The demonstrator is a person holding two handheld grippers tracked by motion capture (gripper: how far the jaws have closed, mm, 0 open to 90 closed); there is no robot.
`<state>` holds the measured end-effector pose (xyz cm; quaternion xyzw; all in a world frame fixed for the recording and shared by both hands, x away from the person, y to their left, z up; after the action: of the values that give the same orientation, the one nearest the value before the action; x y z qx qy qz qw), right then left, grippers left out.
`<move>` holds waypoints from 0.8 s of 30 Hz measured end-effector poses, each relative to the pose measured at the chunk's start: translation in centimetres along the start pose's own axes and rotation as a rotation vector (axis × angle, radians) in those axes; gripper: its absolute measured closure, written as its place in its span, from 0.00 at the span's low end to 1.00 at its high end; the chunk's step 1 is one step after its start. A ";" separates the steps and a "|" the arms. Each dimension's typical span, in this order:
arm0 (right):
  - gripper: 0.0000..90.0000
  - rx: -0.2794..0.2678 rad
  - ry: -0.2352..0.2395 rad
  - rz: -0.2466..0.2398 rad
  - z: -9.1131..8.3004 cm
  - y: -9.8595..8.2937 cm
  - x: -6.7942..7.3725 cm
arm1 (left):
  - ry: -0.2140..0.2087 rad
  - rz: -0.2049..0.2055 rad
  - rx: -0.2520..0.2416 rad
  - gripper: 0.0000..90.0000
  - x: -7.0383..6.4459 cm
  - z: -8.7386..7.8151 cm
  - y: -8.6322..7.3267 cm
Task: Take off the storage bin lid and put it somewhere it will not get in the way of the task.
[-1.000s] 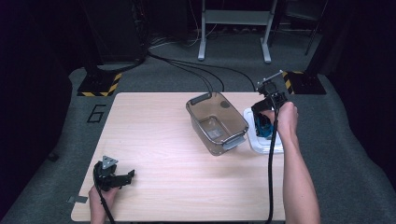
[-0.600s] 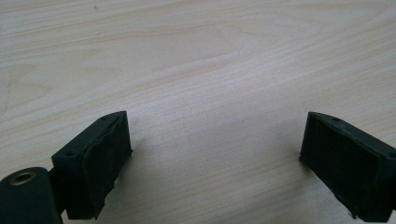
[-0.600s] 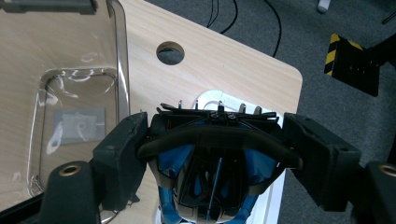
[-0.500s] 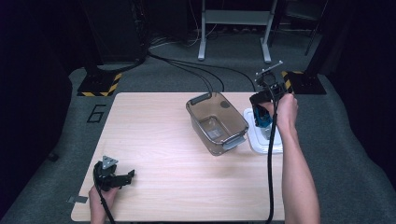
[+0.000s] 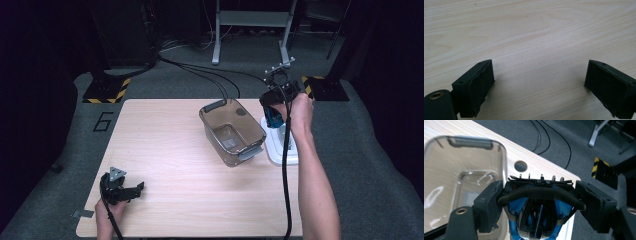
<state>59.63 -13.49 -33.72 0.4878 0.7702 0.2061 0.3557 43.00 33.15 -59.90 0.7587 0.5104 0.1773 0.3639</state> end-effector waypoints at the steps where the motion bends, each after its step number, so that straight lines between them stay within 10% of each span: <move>1: 0.27 -0.012 0.006 -0.017 -0.2 0.3 0.3 | 0.000 0.000 0.000 0.09 0.0 0.0 0.0; 24: 0.27 -0.102 0.123 -0.097 -1.8 3.7 7.6 | 0.000 -0.001 0.001 0.09 0.0 0.0 0.0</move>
<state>58.44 -4.96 -32.72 0.4176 0.8017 0.2573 0.3415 42.98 33.14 -59.90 0.7587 0.5107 0.1769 0.3638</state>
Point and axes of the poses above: each handheld gripper's, and its own axes: z roughly forward along the jaws, y roughly out of its top, x roughly to its left, the point moved 10 cm from there along z, roughly forward along the jaws, and after that the axes turned 9 degrees about -y, right-handed, at the moved point
